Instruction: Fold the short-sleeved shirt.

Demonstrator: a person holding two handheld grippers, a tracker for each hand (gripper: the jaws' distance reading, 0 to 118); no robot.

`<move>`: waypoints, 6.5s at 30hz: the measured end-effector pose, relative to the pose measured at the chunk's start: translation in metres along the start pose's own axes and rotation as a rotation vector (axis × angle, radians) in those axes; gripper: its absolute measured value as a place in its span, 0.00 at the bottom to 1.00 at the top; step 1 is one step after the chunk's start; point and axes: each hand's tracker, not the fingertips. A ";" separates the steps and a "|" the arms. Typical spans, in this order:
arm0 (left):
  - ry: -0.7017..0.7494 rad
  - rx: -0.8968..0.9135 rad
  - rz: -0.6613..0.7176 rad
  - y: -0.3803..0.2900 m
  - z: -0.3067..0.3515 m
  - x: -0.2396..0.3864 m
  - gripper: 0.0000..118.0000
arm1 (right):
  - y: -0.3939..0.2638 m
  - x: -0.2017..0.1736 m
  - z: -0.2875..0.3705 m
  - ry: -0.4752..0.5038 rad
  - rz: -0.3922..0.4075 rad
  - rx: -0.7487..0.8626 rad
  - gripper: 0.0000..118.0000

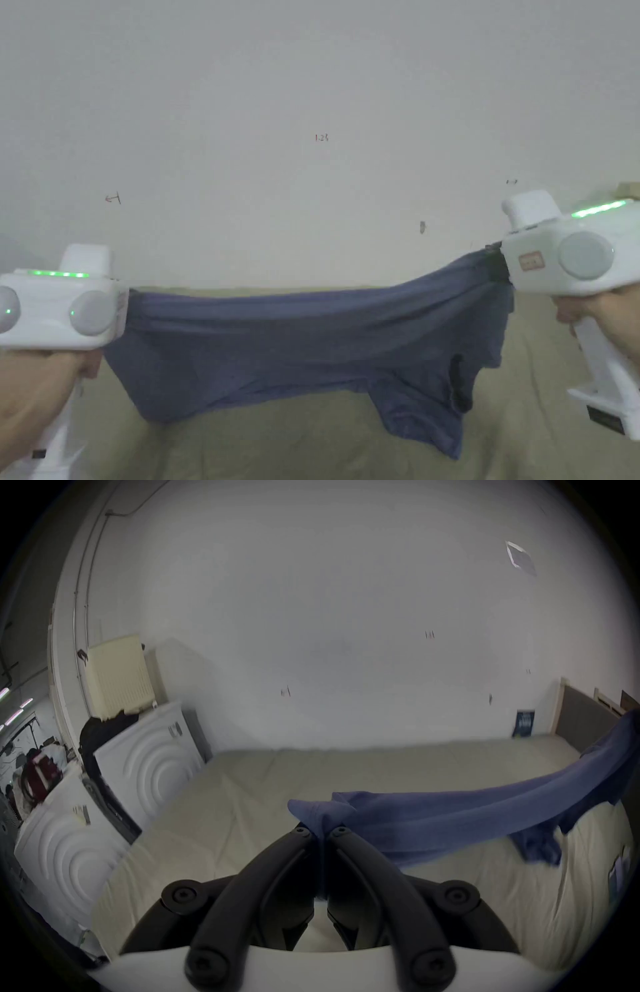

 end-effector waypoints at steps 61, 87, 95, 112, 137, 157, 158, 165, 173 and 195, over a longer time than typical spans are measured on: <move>-0.177 -0.483 0.211 -0.327 0.252 -0.117 0.03 | -0.366 -0.081 0.239 0.052 -0.378 -0.343 0.00; -0.234 -0.499 0.124 -0.329 0.198 -0.077 0.10 | -0.389 -0.074 0.204 0.105 -0.310 -0.466 0.70; -0.220 -0.514 0.142 -0.327 0.199 -0.074 0.10 | -0.398 -0.086 0.193 0.122 -0.268 -0.517 0.99; -0.206 -0.492 0.148 -0.311 0.192 -0.086 0.10 | -0.367 -0.086 0.183 0.149 -0.213 -0.498 0.08; -0.225 -0.492 0.076 -0.224 0.030 -0.045 0.10 | -0.260 -0.048 0.000 0.116 -0.258 -0.581 0.08; -0.162 -0.478 0.164 -0.263 0.111 -0.099 0.80 | -0.301 -0.062 0.089 0.070 -0.302 -0.501 0.52; -0.184 -0.512 0.179 -0.267 0.118 -0.099 0.35 | -0.305 -0.068 0.096 0.071 -0.296 -0.505 0.04; -0.289 -0.557 0.162 -0.297 0.129 -0.081 0.02 | -0.339 -0.092 0.106 0.140 -0.288 -0.518 0.00; -0.264 -0.534 0.167 -0.314 0.063 -0.081 0.96 | -0.343 -0.091 0.096 0.130 -0.286 -0.540 0.00; -0.239 -0.540 0.094 -0.279 0.072 -0.048 0.12 | -0.321 -0.070 0.073 0.128 -0.364 -0.488 1.00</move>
